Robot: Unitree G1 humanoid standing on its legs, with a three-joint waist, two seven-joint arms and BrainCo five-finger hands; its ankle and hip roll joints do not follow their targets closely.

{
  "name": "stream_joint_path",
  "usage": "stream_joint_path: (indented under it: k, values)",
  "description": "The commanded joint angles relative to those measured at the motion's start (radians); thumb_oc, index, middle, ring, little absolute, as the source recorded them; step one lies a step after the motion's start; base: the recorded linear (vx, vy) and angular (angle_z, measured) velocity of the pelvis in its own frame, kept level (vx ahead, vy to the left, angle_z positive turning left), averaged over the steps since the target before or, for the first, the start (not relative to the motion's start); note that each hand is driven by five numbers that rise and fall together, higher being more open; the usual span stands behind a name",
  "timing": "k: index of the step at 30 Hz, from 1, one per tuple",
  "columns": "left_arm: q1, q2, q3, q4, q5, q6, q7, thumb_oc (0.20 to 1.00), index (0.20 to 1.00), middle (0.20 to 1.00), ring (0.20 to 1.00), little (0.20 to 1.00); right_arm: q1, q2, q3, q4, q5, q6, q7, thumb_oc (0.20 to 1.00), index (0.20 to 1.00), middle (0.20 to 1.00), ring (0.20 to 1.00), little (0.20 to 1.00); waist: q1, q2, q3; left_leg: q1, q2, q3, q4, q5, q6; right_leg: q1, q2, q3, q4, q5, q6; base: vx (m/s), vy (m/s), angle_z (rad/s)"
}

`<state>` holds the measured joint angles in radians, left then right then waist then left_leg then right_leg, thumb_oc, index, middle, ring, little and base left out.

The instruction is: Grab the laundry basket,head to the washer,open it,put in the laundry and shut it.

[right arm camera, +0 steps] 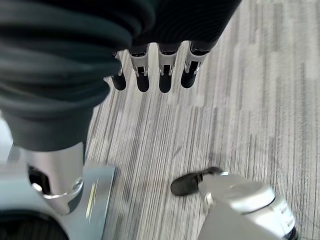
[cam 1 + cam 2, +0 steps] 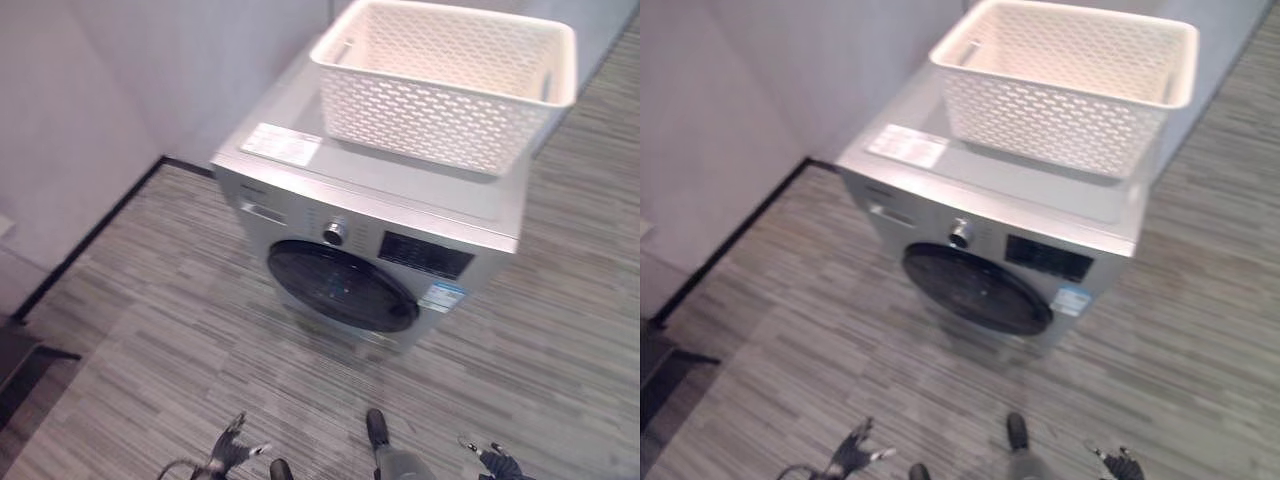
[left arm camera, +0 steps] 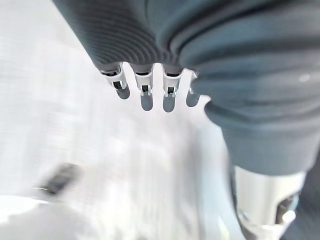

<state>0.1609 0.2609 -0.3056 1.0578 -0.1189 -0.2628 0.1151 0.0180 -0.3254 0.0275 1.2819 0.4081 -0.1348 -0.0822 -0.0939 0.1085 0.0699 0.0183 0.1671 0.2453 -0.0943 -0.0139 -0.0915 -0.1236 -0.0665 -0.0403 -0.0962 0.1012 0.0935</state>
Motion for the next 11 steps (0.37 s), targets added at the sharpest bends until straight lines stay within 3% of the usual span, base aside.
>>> stream_joint_path:
  k: [1, 7, 11]
  values:
    - [-0.099, -0.028, 0.031, 0.088, 0.002, 0.008, -0.021, 1.0, 1.0, 1.0, 1.0, 1.0, 0.023, 0.014, -0.005, 0.03, -0.02, 0.004, 0.007, 1.0, 1.0, 1.0, 1.0, 1.0, -0.021, -0.071, -0.054, -0.022, 0.022, -0.078, 0.007, 0.048, -0.036, 0.083, -0.087, -0.04, 0.009, -0.098, 0.082, -0.03, 0.021, 0.43]
    - [-0.083, -0.034, 0.109, 0.22, 0.026, 0.044, -0.031, 1.0, 1.0, 1.0, 1.0, 1.0, 0.043, 0.059, 0.041, -0.011, -0.04, 0.019, 0.028, 1.0, 1.0, 1.0, 1.0, 1.0, 0.019, -0.093, -0.089, -0.008, 0.004, -0.135, 0.007, 0.039, -0.03, 0.144, -0.104, -0.108, 0.009, -0.111, 0.083, -0.01, 0.006, 0.33]
    - [-0.083, -0.026, 0.087, 0.208, 0.057, 0.041, -0.024, 1.0, 1.0, 1.0, 1.0, 1.0, 0.043, 0.075, 0.073, -0.044, -0.046, 0.022, 0.029, 1.0, 1.0, 1.0, 1.0, 1.0, 0.036, -0.102, -0.099, -0.014, -0.005, -0.159, 0.007, 0.038, -0.026, 0.157, -0.11, -0.134, 0.009, -0.111, 0.083, -0.03, 0.008, 0.13]
